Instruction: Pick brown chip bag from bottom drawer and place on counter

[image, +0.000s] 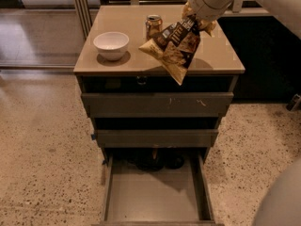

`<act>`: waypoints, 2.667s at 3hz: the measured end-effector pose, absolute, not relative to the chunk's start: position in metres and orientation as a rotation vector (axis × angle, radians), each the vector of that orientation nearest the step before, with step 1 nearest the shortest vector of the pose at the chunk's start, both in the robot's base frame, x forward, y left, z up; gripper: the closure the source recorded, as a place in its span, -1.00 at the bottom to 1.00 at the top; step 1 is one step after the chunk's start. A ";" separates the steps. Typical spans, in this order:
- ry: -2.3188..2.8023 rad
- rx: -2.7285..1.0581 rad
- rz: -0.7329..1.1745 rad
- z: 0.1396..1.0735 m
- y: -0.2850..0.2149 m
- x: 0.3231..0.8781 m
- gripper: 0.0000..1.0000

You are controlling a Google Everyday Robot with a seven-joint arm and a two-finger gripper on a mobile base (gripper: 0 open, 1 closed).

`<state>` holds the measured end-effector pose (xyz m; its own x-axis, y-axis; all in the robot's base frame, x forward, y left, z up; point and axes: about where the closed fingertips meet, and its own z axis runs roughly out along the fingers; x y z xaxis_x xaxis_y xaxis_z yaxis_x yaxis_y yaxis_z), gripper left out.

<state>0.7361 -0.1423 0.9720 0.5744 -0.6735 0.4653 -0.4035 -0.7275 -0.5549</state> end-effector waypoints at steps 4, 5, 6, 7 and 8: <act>0.863 -2.480 -1.019 0.950 -0.133 0.811 1.00; 0.877 -2.483 -1.070 0.953 -0.128 0.829 1.00; 0.877 -2.483 -1.070 0.953 -0.128 0.829 1.00; 0.914 -2.492 -1.033 0.939 -0.129 0.826 1.00; 0.952 -2.497 -1.013 0.928 -0.131 0.824 1.00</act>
Offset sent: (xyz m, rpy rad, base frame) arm 0.0694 0.0069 -0.0501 -0.0480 0.0635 0.0029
